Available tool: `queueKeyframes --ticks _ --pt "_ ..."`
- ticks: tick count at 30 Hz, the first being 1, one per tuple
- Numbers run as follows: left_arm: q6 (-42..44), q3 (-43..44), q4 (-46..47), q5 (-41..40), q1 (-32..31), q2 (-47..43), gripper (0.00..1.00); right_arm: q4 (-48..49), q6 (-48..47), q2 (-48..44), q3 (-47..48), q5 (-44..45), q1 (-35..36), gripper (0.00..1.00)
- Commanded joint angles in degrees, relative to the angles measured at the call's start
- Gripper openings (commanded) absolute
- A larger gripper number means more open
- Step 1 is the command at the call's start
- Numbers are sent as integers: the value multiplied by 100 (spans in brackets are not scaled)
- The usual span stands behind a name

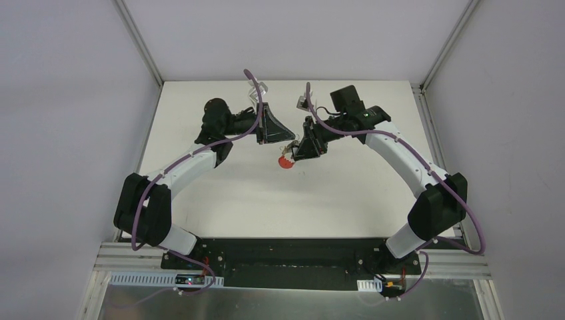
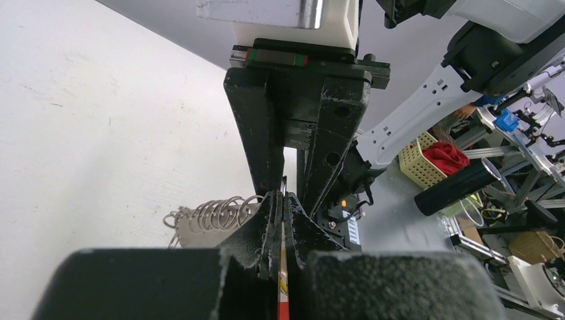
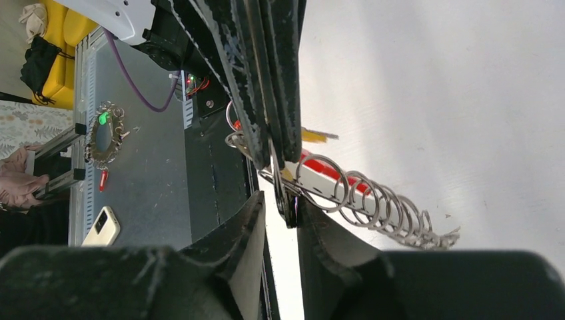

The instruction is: Put the keys on the keyring

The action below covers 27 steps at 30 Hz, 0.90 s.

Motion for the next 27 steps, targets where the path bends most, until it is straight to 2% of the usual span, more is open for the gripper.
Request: queueKeyframes --ticks 1,21,23,27 --pt "-124 -61 508 6 39 -88 0 140 17 -91 65 14 -39 29" --pt "-128 -137 518 8 43 -141 0 294 192 -37 113 -2 -81 34" --pt "-130 -141 522 6 43 -145 0 292 222 -23 133 6 -74 32" --pt "-95 -161 518 8 39 -150 0 285 274 -20 139 79 -73 19"
